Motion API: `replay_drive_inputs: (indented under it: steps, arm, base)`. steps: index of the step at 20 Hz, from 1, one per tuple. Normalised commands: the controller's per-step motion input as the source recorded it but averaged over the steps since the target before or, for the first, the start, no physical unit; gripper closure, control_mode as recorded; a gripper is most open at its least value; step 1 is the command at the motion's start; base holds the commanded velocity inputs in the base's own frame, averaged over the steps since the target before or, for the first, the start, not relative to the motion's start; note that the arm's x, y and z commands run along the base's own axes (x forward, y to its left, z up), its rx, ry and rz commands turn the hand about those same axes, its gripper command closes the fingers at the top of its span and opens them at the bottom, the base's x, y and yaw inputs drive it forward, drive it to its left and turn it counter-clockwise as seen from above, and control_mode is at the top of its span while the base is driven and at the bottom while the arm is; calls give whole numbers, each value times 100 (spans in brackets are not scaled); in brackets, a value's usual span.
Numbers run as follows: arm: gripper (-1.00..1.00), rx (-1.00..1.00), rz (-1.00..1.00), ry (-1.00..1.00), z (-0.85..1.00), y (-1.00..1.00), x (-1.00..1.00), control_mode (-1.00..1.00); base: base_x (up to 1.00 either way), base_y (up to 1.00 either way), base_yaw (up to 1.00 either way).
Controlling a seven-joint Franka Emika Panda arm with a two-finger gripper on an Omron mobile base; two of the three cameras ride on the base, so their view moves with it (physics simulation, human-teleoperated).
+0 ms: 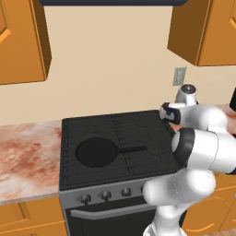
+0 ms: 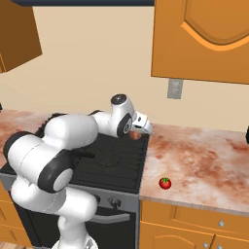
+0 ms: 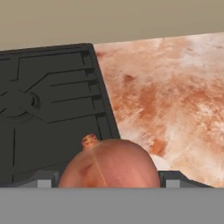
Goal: Place the pan on the front left burner on the stove. Then place the tomato and the onion in the pan and turn on the front left burner.
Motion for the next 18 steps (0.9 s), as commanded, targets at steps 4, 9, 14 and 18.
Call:
replay_drive_inputs:
  steps: [4,9,14,18]
  arm:
    - [100,0,8,1,30,52,-14,-100]
    - [100,0,8,4,23,52,-20,-100]
    - [100,0,10,5,15,53,-17,-100]
    - [100,0,10,4,12,54,-15,-100]
  base:
    - [0,0,0]
    - [0,0,0]
    - [0,0,0]
    - [0,0,0]
